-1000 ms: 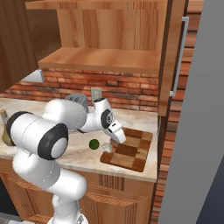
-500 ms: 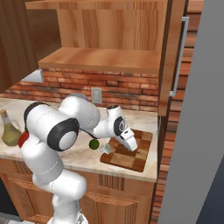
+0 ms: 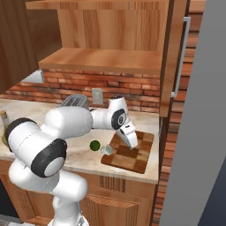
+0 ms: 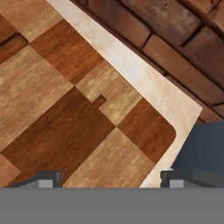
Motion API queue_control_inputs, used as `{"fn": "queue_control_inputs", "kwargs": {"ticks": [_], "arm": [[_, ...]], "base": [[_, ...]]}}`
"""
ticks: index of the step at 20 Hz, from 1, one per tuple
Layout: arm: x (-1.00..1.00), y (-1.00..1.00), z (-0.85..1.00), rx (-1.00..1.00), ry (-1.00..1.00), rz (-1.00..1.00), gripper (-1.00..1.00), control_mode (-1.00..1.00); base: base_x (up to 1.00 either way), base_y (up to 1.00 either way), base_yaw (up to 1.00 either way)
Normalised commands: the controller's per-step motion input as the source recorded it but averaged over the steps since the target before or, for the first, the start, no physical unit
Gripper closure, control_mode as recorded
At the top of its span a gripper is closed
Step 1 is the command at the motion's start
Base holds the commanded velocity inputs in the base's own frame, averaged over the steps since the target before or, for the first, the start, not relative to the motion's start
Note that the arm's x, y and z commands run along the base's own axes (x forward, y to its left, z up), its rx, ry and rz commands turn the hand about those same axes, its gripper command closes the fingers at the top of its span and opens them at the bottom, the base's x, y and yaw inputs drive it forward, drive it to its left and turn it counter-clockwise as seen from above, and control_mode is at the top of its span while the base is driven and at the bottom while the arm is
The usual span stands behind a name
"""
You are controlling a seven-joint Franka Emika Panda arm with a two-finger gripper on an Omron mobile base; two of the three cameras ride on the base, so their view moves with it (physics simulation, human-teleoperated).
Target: Open the cabinet. Place the bowl and condiment on the counter. Then place the lime and garlic on the cutting board.
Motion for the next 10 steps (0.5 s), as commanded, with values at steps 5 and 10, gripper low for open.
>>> {"fn": "queue_control_inputs", "kwargs": {"ticks": [5,10], "arm": [[-0.49,0.33,0.39,0.02,0.0,-0.03,-1.0,-1.0],[-0.18,0.2,-0.17,-0.13,-0.02,0.0,-1.0,-1.0]], "base": [[0.0,0.0,0.0],[0.0,0.0,0.0]]}}
